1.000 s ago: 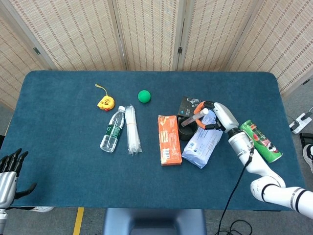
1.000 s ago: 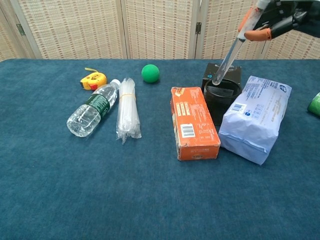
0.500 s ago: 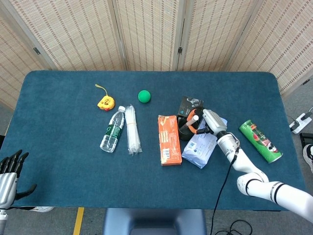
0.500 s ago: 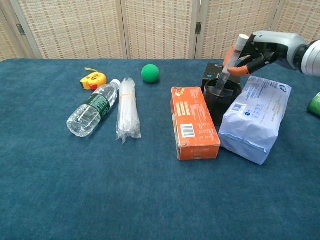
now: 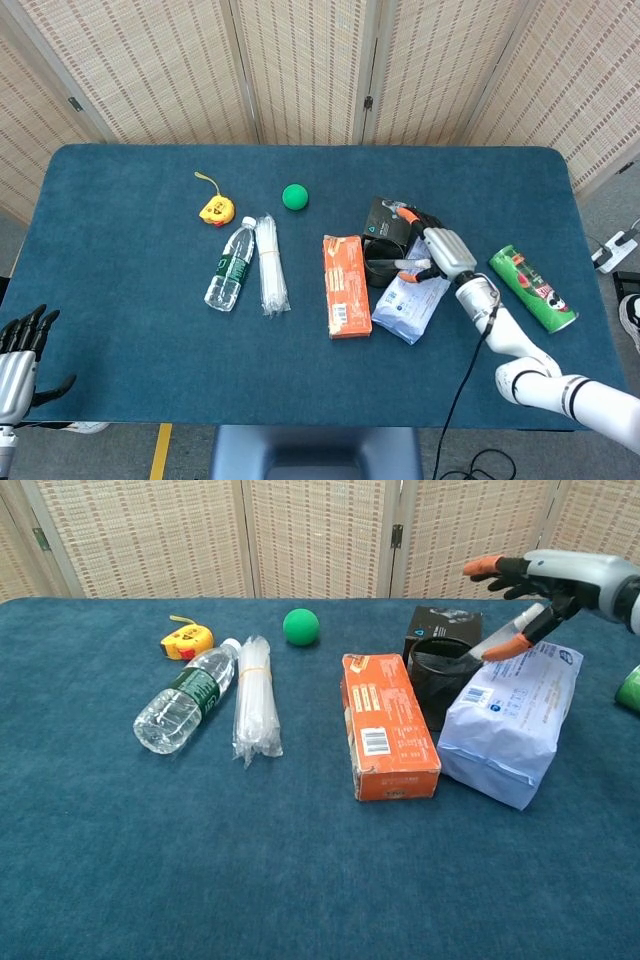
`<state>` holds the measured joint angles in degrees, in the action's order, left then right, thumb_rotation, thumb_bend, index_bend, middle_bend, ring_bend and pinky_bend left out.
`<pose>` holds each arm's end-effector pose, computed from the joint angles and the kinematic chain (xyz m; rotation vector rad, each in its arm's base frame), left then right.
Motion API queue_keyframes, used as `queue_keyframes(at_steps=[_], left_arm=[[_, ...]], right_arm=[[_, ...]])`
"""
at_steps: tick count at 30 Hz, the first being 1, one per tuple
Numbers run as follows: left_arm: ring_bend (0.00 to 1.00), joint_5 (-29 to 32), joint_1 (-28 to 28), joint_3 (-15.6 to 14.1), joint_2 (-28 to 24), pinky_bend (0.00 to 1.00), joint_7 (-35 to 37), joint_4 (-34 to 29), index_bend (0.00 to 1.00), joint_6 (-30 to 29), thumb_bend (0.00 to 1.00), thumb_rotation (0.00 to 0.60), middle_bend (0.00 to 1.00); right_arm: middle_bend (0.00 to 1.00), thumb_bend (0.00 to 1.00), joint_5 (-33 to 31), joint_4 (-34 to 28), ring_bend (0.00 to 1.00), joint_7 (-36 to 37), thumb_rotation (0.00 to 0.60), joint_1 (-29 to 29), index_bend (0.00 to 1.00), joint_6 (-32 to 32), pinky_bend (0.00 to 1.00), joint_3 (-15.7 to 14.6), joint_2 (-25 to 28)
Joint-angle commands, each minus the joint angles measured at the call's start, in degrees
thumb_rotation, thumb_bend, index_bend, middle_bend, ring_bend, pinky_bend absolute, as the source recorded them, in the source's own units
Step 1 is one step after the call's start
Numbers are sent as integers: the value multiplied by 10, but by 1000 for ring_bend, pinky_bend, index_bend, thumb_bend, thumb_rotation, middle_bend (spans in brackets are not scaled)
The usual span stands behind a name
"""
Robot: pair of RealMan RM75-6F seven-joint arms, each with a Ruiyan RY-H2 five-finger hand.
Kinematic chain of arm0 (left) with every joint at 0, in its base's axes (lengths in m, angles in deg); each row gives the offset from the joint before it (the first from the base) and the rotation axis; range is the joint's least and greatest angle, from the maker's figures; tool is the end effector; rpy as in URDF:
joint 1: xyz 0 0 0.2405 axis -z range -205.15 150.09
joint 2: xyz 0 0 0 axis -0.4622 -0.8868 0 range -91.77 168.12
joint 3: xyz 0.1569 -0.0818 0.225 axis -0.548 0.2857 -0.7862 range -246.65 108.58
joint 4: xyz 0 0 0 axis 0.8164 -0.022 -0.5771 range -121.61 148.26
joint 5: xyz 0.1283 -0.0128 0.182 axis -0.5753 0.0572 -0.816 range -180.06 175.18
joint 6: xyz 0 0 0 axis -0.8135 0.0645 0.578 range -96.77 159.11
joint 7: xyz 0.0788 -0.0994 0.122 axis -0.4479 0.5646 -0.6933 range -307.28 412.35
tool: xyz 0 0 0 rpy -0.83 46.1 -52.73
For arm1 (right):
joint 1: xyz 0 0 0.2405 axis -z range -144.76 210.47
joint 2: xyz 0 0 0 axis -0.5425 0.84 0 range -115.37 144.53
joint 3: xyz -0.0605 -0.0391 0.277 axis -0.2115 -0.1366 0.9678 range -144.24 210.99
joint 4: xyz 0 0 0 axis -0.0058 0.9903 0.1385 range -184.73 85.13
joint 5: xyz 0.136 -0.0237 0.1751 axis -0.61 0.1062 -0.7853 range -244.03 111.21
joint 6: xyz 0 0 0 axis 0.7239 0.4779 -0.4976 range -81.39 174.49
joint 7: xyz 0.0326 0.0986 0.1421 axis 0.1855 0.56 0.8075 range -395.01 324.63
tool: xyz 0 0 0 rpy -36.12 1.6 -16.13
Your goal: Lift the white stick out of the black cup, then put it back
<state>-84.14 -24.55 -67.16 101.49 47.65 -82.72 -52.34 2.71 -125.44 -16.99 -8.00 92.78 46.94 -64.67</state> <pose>-0.3525 0.1995 0.1559 -1.3462 -0.9633 -0.7907 -0.2241 -0.4465 0.0371 1.6088 -1.3486 1.1066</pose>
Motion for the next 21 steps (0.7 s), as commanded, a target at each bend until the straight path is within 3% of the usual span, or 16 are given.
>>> queue_keyframes(at_steps=[1,3,8,13,17,21], left_arm=[[19,1,2,1,0,62,3,0,55,3,238,600,41],[20,2,3,3,0,62,5,1,54,3,239,600,41],[22,4,6,6,5,62,2,2,55,3,238,600,41],[23,6,6,8,7,62,-3,0,55,0,239,600,41],[23,8,3,15,13,62,-11,-8,55,-16,239,600,41],[26,4,0,19,20,63,-15,-9,60,-30,238,600,46]], right_arm=[[0,31,19,-40,0,-33,600,42,0,69,24,-12,45],[0,65,18,-65,0,-56,600,62,0,92,24,-19,68],[43,265,28,-130,0,-145,600,126,0,190,28,-45,114],[68,308,38,-167,0,-192,600,163,0,244,31,-63,131],[68,308,101,-246,0,-242,600,259,0,374,31,-121,167],[68,308,140,-268,0,-248,600,303,0,427,31,-145,173]])
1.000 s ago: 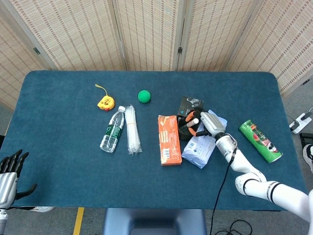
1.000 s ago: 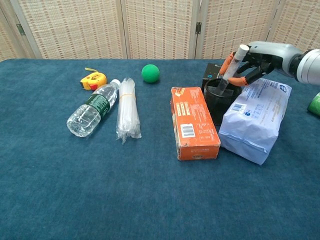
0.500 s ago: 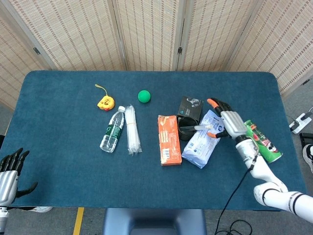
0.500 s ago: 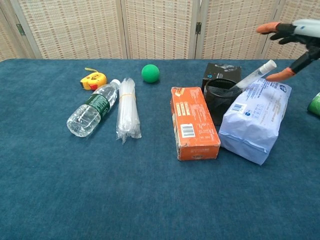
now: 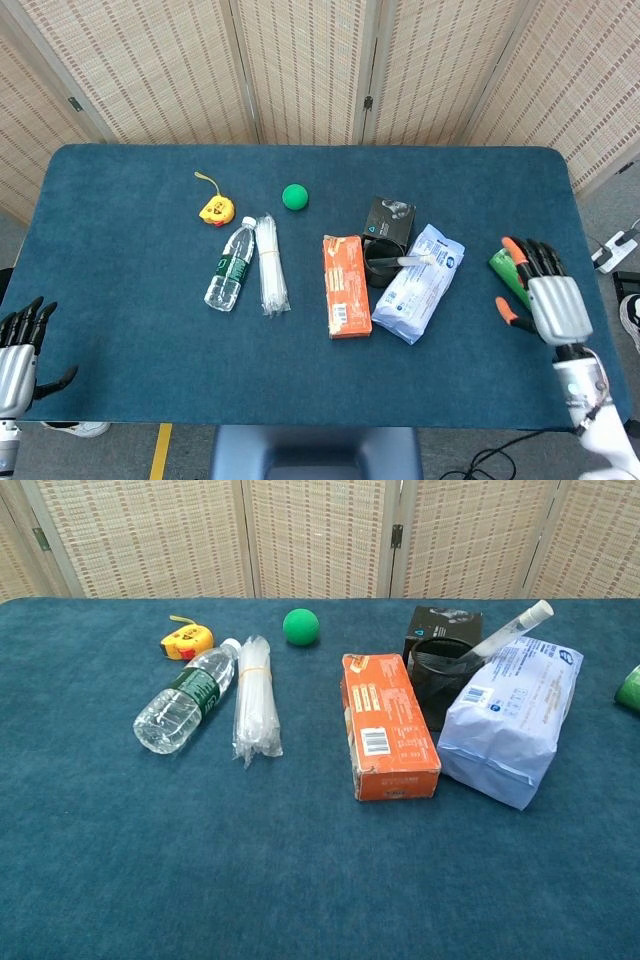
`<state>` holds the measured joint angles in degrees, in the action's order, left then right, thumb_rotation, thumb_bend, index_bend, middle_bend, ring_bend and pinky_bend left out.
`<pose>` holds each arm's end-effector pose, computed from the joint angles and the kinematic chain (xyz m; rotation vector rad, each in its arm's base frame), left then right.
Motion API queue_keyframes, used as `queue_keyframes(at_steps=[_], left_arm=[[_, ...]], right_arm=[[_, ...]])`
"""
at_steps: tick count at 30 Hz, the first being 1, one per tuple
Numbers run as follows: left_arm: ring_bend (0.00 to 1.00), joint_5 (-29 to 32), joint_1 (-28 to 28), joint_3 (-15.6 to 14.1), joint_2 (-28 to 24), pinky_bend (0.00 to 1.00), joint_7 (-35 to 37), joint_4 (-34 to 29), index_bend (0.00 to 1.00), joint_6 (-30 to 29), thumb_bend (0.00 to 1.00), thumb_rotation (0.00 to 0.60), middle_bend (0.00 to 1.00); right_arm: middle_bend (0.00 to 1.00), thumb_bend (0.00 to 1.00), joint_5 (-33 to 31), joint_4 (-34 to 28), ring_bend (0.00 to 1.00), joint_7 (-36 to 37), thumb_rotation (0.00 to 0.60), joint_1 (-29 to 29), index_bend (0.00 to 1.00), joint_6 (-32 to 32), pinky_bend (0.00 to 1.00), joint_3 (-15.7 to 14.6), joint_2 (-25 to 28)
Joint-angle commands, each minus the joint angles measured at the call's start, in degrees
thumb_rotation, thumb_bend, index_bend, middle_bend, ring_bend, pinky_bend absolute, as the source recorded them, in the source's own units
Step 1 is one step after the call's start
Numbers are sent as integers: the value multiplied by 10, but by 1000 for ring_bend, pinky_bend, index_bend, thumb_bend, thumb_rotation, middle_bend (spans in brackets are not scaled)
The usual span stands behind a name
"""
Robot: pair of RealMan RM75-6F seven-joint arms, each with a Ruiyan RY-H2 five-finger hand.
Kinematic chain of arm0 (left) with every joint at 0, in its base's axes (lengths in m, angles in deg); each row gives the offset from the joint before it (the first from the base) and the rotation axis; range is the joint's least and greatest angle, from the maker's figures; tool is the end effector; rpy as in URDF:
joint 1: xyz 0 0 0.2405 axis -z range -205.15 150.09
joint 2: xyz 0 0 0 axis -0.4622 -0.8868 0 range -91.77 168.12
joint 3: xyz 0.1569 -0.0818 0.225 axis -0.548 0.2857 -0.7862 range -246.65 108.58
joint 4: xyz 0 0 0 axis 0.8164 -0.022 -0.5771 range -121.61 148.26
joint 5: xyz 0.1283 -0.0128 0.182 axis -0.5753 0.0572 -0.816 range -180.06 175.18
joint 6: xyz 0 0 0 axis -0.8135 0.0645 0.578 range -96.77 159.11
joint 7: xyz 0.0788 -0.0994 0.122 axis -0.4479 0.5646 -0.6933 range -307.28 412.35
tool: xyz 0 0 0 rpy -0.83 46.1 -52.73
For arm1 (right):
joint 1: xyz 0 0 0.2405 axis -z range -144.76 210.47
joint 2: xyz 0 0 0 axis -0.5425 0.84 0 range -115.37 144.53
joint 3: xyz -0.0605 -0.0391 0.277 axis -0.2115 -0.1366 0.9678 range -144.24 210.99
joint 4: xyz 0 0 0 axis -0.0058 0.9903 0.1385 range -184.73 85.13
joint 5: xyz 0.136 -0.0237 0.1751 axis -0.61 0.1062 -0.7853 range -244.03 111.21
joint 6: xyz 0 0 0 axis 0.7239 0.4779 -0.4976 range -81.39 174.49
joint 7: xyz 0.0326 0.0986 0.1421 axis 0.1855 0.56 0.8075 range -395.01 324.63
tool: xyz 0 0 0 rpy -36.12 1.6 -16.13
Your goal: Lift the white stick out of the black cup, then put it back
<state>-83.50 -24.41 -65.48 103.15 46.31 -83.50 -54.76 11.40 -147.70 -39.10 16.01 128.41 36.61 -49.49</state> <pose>-0.3434 0.2067 0.1566 -1.2958 -0.9321 -0.8424 -0.2957 -0.2820 0.1503 1.4201 -0.9030 0.9843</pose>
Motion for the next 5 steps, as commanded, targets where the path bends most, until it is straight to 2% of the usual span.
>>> queue_keyframes(at_steps=[1,5], left_arm=[[29,-3,-2,2,5,62,-2,-1,63,-8,239,600,50],[33,-6,-4,3,8,62,-4,-3,66,-14,239,600,55]], right_arm=[[68,308,58,-47,0,-26,600,70,0,77,31,-45,22],[68,307,74,-53,0,-17,600,89,0,89,31,-52,23]])
